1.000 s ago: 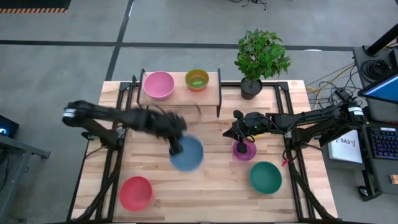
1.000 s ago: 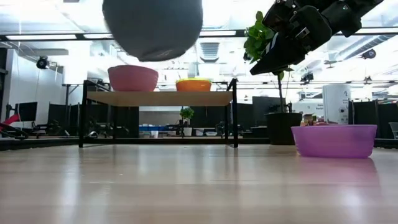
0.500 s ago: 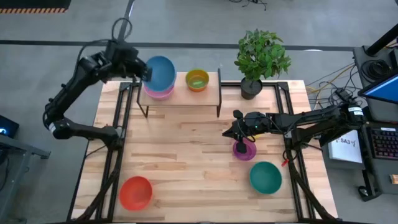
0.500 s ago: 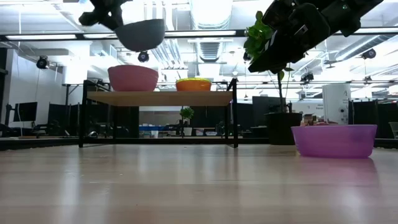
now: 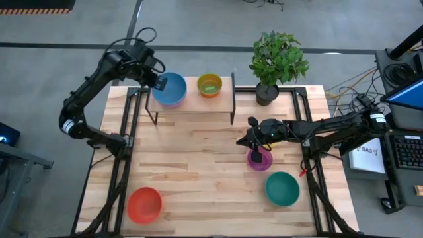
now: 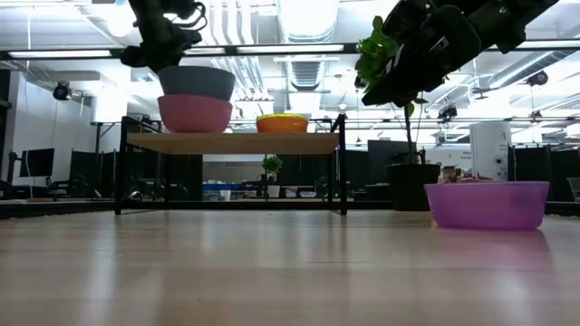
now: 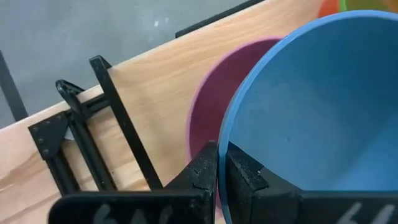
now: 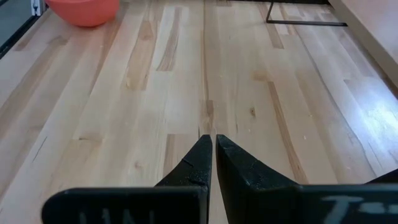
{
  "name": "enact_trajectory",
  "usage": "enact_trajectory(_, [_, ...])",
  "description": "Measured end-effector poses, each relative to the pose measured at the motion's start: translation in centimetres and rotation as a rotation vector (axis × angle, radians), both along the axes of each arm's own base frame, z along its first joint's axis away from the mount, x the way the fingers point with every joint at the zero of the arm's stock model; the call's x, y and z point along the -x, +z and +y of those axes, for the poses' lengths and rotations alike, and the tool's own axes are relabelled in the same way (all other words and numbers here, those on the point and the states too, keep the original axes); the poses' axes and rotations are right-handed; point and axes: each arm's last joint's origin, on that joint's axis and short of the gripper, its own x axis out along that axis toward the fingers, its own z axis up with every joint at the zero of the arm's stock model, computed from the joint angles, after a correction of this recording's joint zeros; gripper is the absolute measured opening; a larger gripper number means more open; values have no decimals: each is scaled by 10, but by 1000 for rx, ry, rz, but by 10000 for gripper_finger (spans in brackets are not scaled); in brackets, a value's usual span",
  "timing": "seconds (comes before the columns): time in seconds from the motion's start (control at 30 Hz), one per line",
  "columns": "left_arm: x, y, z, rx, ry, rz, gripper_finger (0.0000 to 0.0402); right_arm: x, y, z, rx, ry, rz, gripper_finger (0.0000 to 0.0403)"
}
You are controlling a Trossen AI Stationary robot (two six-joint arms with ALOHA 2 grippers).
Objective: Place and stack bowls onto a shelf
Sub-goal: Stack the big blue bowl on top of the big pink bowl on the shelf
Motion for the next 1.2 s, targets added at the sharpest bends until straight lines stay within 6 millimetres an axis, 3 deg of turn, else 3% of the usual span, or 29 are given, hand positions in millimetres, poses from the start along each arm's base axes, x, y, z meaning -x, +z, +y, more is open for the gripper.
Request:
enact_trajectory(0.5, [0,-2,4,-50,38,61,31,0,0,0,2,0,0,11])
enact_trajectory(0.77, [1,1,3,-69,5,71,79,0,0,0,3,-1,0,11])
enact_trajectory(1.0, [4,33,0,-218,-109,87,126,0,0,0,3,-2,0,11])
enact_trajectory(1.2, [0,50,-9,-338,-301,-36,114,0,0,0,8,0,0,11])
